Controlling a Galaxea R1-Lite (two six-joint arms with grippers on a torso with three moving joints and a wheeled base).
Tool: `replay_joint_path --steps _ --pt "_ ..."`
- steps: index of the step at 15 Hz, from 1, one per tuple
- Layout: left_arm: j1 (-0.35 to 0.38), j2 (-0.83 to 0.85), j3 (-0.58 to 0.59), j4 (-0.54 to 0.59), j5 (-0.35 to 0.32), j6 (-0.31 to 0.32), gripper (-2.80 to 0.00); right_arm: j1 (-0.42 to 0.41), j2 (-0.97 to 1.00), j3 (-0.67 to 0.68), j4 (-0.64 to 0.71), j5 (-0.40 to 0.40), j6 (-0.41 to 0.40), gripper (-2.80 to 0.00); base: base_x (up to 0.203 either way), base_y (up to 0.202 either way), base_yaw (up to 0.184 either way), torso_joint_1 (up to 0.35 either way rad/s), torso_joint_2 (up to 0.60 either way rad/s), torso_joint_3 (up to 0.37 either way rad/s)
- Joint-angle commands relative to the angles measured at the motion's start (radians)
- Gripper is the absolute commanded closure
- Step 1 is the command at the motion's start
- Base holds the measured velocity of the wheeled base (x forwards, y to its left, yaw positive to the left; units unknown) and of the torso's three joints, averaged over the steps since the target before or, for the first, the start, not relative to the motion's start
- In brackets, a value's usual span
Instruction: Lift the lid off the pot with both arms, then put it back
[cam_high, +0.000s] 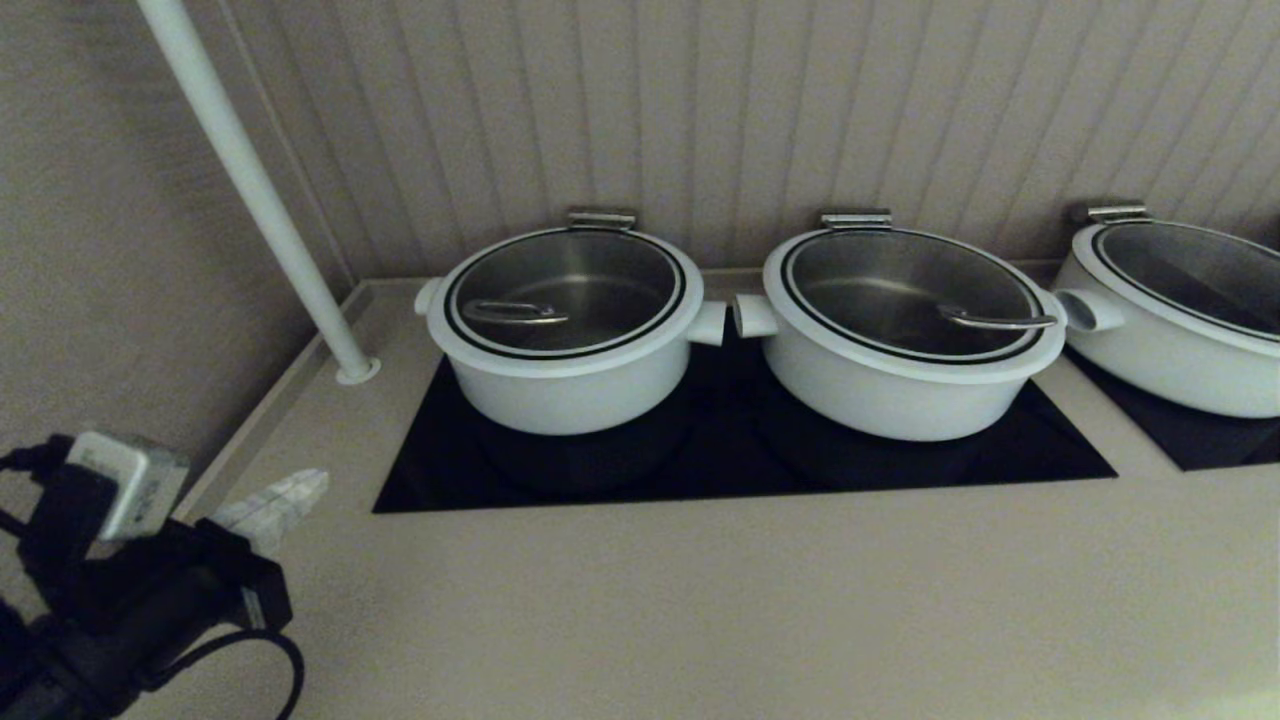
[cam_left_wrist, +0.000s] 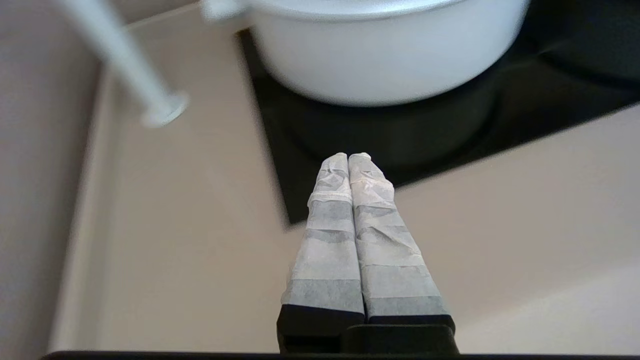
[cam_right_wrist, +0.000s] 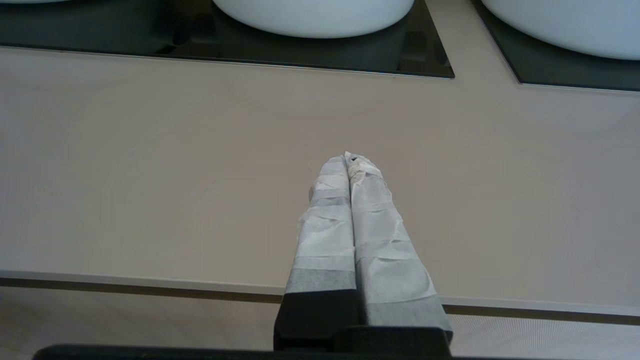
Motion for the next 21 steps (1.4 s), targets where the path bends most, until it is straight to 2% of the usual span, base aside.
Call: replay_joint_path --steps 1,4,7,12,15,21 --pt "0.065 -0.121 0.039 0.004 0.003 0.002 0.00 0.000 0.002 0.000 0.000 0.001 -0.001 0.00 0.000 0.000 0.000 0.000 0.00 0.000" --pt "0.109 -0.217 0.041 0.038 0.030 0.004 0.00 0.000 0.002 0.000 0.000 0.001 -0.001 0.00 0.000 0.000 0.000 0.000 0.00 0.000" --pt "0.113 -0.408 0.041 0.221 0.058 0.000 0.00 0.000 0.002 0.000 0.000 0.001 -0.001 0.00 0.000 0.000 0.000 0.000 0.00 0.000" --pt "0.140 -0.888 0.041 0.770 0.079 -0.009 0.00 0.000 0.002 0.000 0.000 0.001 -0.001 0.00 0.000 0.000 0.000 0.000 0.00 0.000" --pt "0.183 -1.074 0.041 1.094 0.081 -0.031 0.00 0.000 0.002 0.000 0.000 0.001 -0.001 0.00 0.000 0.000 0.000 0.000 0.00 0.000" --pt "0.157 -1.302 0.021 1.232 0.045 -0.064 0.00 0.000 0.002 0.000 0.000 0.001 -0.001 0.00 0.000 0.000 0.000 0.000 0.00 0.000"
